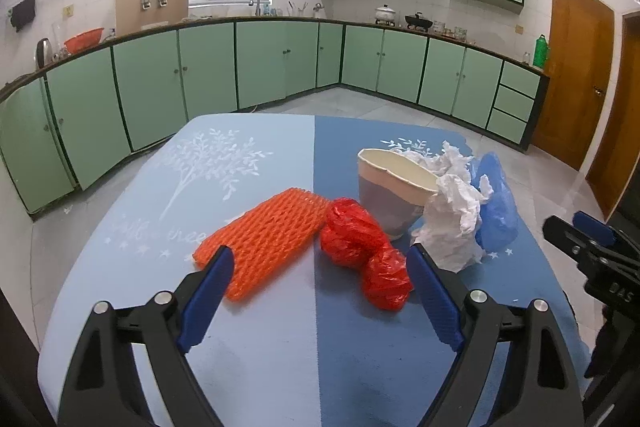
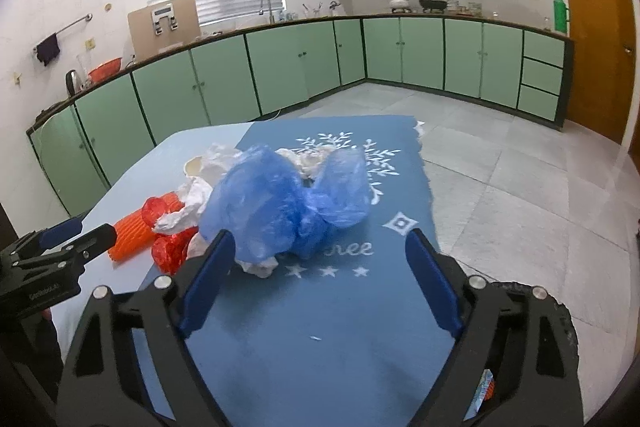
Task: Collect trash
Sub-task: 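Move both tools back over the table toward the remaining trash, then grasp the blue plastic bags with the right gripper while the left grasps the white tissue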
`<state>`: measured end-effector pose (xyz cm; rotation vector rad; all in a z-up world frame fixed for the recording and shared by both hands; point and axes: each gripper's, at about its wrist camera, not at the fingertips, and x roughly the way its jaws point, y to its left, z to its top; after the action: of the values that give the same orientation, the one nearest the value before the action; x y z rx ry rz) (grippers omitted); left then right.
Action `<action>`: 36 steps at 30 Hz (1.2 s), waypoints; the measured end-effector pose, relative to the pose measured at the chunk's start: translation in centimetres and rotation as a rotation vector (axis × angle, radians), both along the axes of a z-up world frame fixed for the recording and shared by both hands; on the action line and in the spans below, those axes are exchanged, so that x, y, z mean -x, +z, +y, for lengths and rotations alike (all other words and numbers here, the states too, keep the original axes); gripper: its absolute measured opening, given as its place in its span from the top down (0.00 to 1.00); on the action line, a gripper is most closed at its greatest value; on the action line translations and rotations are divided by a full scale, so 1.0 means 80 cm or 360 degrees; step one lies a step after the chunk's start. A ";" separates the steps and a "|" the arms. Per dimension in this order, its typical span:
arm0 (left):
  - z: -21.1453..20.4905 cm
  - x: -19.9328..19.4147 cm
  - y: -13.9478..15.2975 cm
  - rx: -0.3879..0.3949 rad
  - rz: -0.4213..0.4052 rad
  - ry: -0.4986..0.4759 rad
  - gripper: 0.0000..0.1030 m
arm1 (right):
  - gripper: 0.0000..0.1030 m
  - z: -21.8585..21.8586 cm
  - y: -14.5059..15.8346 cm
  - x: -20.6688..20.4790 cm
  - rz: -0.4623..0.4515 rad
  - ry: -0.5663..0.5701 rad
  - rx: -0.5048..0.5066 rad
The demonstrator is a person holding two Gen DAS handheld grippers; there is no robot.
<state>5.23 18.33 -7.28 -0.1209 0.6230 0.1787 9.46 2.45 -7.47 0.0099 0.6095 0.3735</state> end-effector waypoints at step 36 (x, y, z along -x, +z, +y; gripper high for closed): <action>-0.014 -0.035 0.002 0.0070 -0.0015 -0.0097 0.17 | 0.99 0.021 0.014 -0.017 0.0064 0.0279 0.0041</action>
<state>8.02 17.23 -7.15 -0.1450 0.6204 0.1052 10.85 4.12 -6.38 -0.0610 0.6569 0.5361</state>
